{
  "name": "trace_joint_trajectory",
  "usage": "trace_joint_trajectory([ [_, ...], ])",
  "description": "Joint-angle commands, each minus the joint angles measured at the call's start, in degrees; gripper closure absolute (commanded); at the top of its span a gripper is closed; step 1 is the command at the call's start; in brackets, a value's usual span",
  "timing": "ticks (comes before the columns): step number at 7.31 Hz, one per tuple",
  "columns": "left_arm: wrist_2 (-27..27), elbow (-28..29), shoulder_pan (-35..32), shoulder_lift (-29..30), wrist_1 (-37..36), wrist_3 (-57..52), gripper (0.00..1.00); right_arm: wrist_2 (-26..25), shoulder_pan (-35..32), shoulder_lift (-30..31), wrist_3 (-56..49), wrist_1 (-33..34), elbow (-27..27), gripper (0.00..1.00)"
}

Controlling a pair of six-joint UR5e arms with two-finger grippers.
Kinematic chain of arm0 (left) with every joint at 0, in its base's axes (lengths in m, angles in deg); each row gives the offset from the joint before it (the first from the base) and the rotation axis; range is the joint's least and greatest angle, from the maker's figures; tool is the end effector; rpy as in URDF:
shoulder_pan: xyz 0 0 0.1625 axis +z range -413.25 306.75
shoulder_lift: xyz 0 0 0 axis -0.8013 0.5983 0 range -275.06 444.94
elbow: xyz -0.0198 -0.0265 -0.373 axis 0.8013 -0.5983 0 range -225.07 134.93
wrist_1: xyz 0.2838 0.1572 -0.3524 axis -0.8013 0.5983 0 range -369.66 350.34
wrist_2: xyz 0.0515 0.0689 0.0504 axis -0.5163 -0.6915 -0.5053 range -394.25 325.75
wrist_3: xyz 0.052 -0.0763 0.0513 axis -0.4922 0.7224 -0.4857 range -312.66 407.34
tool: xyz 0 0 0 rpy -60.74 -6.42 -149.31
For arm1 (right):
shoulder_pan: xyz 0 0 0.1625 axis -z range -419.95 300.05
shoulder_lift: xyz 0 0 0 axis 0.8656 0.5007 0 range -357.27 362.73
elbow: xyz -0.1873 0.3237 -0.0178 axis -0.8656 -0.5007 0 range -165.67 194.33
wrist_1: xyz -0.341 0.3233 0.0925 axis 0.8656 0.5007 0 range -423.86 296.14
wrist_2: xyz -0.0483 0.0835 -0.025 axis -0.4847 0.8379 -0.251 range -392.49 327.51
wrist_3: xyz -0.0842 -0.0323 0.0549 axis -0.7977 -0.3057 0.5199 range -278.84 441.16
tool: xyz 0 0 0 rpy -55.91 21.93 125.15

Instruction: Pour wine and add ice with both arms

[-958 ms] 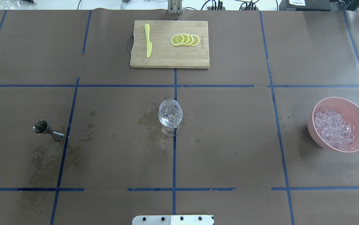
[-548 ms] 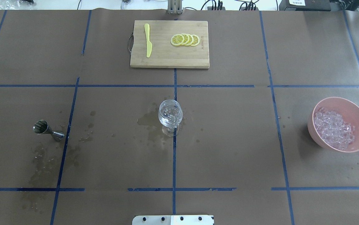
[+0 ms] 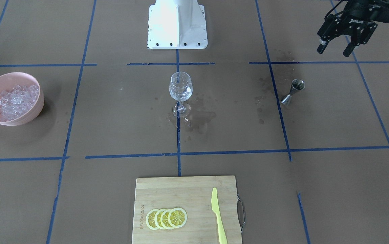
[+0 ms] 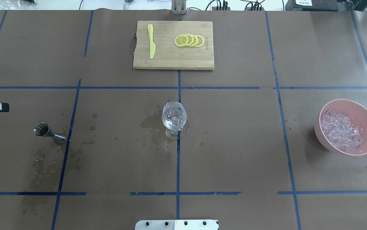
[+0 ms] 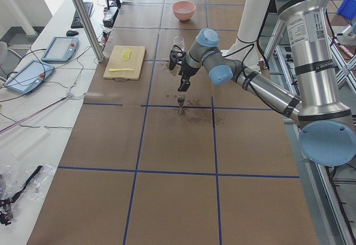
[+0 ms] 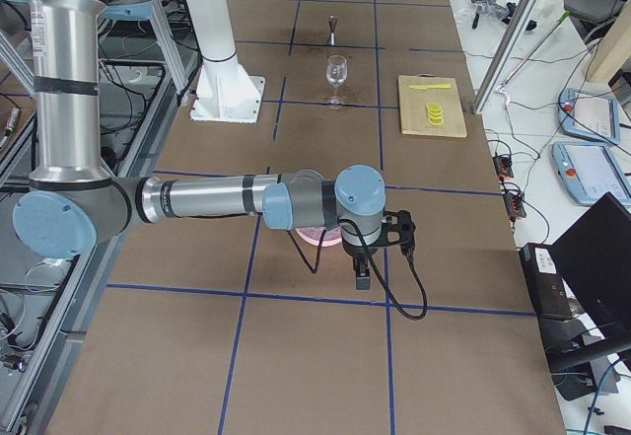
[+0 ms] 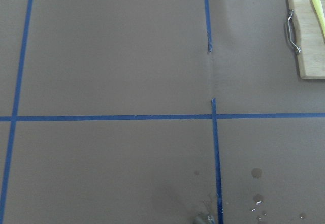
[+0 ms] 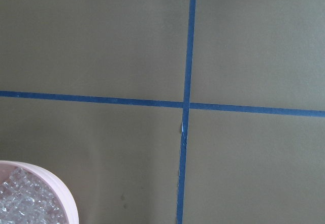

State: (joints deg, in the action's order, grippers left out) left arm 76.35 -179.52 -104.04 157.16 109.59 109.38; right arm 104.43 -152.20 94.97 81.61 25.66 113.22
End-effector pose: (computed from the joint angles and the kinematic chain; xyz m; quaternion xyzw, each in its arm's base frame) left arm 0.2002 -0.3976 0.2854 0.1706 0.4567 -0.0898 0.8685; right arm 0.0778 -0.5474 0.5426 0.0633 -0.3963 -0.0032 0.9159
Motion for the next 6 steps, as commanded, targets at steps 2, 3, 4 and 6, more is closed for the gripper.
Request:
trace_joint_trajectory([
  [2,-18.1,-1.1,15.7,-6.1,6.8,10.7,0.0,1.2,0.1,0.2,0.1,-0.1,0.5,0.0],
  [3,-27.1,-1.0,24.7,-7.0,6.6,16.7,0.0,1.4,0.1,0.2,0.0,-0.2,0.3,0.0],
  [4,-34.1,-0.9,30.9,-7.8,6.3,21.4,0.0,1.4,0.1,0.2,0.0,-0.1,0.4,0.0],
  [6,-43.9,-0.6,39.7,-8.4,4.4,30.4,0.0,1.6,0.0,0.0,0.1,-0.4,0.6,0.0],
])
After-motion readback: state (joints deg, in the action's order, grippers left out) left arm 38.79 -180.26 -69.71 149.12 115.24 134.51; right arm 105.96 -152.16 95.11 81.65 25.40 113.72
